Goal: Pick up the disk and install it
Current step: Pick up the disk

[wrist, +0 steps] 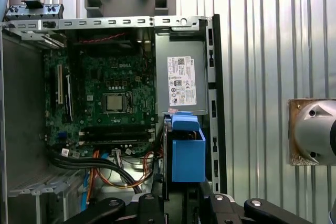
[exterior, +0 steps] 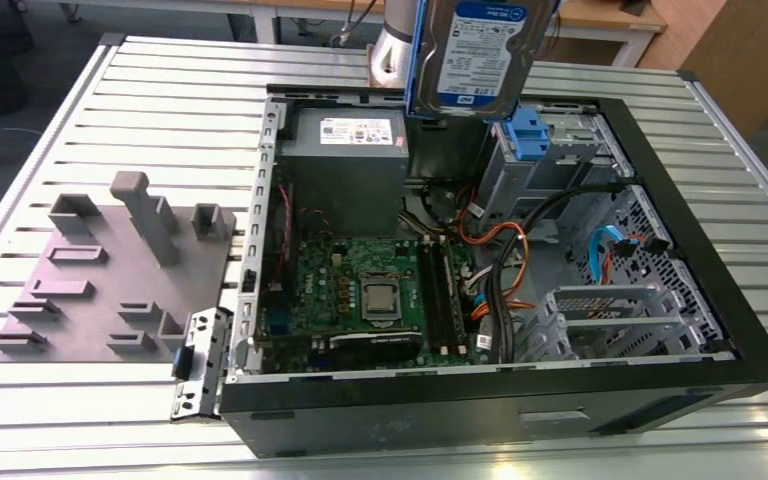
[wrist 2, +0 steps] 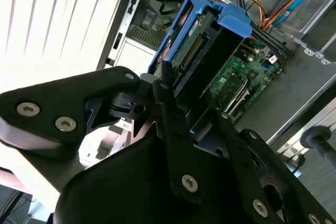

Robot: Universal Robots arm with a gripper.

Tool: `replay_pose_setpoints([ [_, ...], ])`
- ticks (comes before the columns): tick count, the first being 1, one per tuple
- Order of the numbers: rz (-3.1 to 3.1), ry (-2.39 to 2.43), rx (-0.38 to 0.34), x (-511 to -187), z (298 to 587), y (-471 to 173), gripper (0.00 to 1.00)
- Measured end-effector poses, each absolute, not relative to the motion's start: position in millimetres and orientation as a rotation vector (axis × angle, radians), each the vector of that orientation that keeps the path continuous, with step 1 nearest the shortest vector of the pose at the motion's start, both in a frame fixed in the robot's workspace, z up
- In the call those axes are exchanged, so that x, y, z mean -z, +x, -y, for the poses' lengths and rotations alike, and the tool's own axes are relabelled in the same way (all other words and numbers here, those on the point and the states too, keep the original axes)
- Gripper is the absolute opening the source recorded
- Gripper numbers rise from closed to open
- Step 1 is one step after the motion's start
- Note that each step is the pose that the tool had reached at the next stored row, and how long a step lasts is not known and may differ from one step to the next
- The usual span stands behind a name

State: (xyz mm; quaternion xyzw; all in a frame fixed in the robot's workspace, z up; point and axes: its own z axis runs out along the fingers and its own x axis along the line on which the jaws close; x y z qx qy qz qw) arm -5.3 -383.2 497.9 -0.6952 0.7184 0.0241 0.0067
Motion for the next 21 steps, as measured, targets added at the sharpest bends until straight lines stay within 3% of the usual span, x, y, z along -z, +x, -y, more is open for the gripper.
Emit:
replay_pose_setpoints([
  [21,-2.247,-2.175,-0.075,-498,383,27,0.35],
])
